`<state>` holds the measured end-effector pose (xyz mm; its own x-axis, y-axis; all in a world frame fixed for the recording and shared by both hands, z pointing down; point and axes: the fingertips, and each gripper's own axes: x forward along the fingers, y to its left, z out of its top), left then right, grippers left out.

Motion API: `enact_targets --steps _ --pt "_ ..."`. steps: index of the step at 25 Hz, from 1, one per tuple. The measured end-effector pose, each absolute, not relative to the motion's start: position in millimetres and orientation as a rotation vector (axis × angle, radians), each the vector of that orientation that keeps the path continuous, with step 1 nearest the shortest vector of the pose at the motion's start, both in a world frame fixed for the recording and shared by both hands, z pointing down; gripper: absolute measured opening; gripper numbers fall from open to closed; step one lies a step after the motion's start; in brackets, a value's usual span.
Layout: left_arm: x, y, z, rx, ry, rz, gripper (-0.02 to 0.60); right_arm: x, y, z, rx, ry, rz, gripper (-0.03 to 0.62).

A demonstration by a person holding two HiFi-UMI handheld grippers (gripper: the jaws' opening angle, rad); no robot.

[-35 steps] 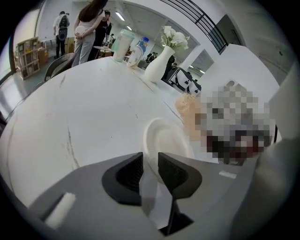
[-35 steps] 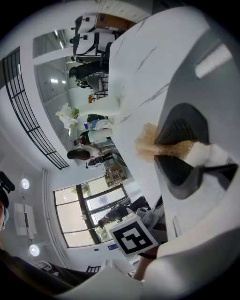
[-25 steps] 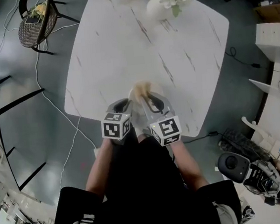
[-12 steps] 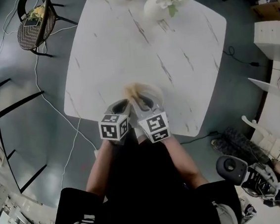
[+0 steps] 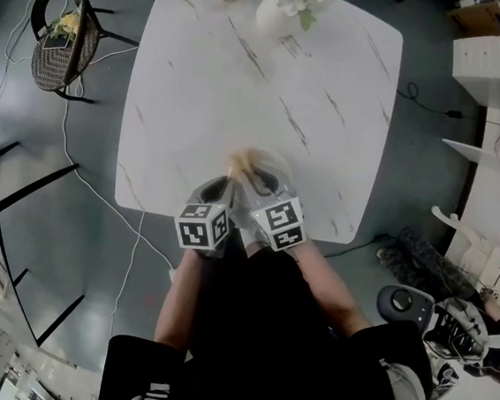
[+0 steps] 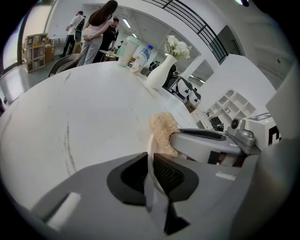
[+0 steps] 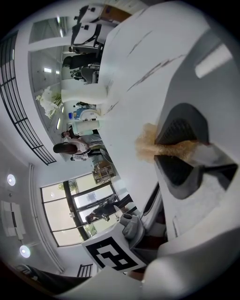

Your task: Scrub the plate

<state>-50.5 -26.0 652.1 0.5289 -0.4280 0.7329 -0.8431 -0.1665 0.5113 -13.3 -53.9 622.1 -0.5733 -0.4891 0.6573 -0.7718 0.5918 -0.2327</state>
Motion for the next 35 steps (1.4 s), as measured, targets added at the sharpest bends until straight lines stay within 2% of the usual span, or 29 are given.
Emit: enact_targets --steps 35 --pt "-50.4 -24.9 647.5 1.791 -1.127 0.524 0.041 83.8 -48.0 623.0 1.264 -2.126 0.714 0.076"
